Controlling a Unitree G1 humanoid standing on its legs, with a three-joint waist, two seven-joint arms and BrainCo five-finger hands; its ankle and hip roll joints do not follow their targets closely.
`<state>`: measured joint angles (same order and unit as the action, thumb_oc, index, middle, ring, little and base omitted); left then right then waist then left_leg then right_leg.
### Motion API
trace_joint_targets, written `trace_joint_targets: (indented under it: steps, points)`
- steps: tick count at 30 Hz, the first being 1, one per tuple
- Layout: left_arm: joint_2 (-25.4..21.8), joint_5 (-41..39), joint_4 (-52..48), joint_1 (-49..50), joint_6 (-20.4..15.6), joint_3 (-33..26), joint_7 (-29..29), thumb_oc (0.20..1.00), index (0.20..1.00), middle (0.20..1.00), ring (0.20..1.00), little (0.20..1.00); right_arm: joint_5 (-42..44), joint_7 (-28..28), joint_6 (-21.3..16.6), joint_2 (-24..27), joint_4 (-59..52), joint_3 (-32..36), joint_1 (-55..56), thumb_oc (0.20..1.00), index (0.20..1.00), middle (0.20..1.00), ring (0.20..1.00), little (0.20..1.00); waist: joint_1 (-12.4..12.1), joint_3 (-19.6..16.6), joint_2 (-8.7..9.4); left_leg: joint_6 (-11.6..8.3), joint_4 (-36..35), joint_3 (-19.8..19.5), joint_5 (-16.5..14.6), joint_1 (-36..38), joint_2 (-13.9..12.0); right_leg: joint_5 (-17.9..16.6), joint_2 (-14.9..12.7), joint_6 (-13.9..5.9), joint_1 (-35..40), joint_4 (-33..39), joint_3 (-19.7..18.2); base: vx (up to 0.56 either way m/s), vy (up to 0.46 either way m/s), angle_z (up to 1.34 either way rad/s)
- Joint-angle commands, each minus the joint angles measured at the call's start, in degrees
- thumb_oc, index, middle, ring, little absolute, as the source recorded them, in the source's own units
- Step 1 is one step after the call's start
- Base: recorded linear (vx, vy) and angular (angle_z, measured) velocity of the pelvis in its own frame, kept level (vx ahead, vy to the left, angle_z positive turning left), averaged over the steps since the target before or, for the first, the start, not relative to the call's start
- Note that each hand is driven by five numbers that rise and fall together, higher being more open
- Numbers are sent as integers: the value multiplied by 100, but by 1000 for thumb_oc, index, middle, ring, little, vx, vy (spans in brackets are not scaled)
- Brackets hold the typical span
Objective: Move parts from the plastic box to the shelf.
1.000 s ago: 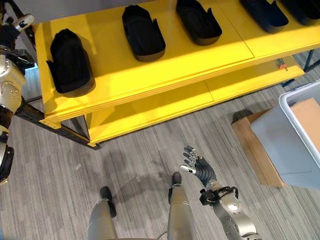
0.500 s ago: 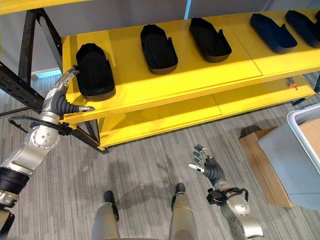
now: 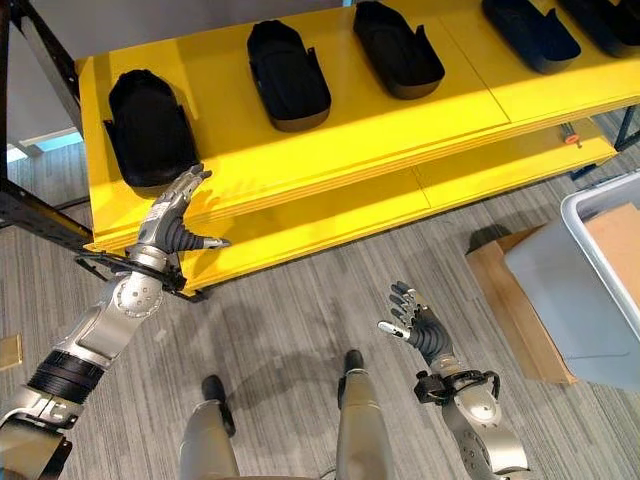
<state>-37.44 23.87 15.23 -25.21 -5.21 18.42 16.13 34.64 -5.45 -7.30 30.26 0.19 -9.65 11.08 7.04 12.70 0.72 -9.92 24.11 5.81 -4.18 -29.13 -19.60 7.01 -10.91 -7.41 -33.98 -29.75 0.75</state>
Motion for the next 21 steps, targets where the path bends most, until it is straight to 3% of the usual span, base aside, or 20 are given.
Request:
trace_joint_targets:
  steps: [1,21]
  points:
    - [-89,258,113,-100,35,-68,40,1000,1000,1000,1000,1000,-21,58,-266,134,-571,201,-43,1000,1000,1000,1000,1000,5,-138,10,54,121,-218,351,-354,-18,-652,95,129,126,363,5,-6,4,-5]
    - [-124,192,839,512,229,-527,138,1000,1000,1000,1000,1000,-8,8,-257,155,-572,279,19,1000,1000,1000,1000,1000,-64,-54,6,62,370,-305,342,-671,30,-666,65,128,-111,209,-40,0,1,0]
